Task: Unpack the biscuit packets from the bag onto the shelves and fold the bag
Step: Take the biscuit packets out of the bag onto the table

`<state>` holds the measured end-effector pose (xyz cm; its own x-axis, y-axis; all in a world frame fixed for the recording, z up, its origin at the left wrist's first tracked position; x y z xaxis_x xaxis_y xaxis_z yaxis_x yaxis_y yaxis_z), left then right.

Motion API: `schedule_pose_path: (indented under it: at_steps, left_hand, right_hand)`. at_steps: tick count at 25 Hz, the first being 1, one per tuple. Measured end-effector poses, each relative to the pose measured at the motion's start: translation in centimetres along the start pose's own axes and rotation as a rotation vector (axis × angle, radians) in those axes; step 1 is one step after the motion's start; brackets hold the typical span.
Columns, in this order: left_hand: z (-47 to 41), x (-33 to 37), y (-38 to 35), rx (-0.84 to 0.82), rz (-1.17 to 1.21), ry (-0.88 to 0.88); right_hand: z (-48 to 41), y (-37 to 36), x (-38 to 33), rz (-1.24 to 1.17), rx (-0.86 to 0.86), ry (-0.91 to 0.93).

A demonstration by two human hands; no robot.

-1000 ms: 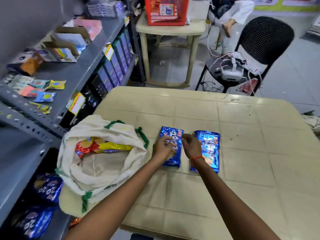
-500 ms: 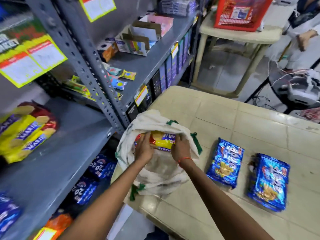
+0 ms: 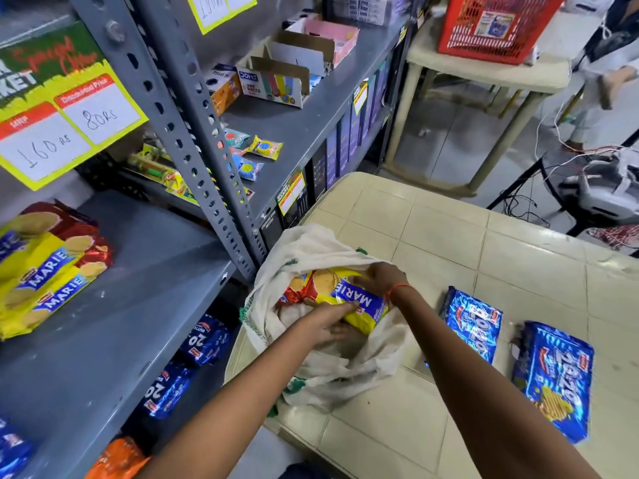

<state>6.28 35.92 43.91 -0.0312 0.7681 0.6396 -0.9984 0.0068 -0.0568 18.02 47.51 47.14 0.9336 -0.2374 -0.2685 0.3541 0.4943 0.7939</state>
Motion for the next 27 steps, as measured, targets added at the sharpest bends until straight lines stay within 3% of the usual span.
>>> schedule_pose_path:
  at_steps: [3, 5, 10, 13, 16, 21, 24, 27]
  left_hand:
    - [-0.1, -0.9, -0.4, -0.003, 0.202, 0.056]
    - [-0.1, -1.4, 0.0, 0.043, 0.202, 0.029]
    - [1.8, 0.1, -0.9, 0.067, 0.433, -0.057]
    - [4.0, 1.1, -1.5, 0.114, 0.436, -0.015]
    - [6.6, 0.9, -4.5, 0.084, 0.459, 0.001]
    - [9.9, -1.8, -11.8, -0.042, 0.274, 0.007]
    - [10.6, -3.7, -17.7, -0.179, 0.061, 0.016]
    - [10.1, -3.4, -25.0, -0.256, -0.061, -0.145]
  right_hand:
    - [0.7, -1.1, 0.8, -0.198, -0.110, -0.028]
    - [1.6, -1.4, 0.7, -0.258, -0.161, -0.011]
    - [3.9, 1.1, 1.2, -0.544, -0.127, 0.026]
    - [5.2, 1.9, 1.6, -0.470, -0.053, 0.040]
    - [6.5, 2.6, 2.9, -0.360, -0.091, 0.013]
    - [9.5, 4.1, 12.3, -0.230, -0.186, -0.118]
    - [11.7, 4.2, 20.8, -0.398, -0.165, -0.276]
    - [14.2, 5.1, 29.7, -0.684, 0.035, -0.369]
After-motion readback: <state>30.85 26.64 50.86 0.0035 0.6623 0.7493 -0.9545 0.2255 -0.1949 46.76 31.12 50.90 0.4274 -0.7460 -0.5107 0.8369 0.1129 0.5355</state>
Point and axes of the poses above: each hand's wrist, its own z-axis away from the middle knuckle, its own y-axis out of the back of the hand, x = y × z, the point moved 9 cm from there along -z, towards the middle knuckle, and after that the axes turned 11 degrees about -y, right-handed, at the moved point
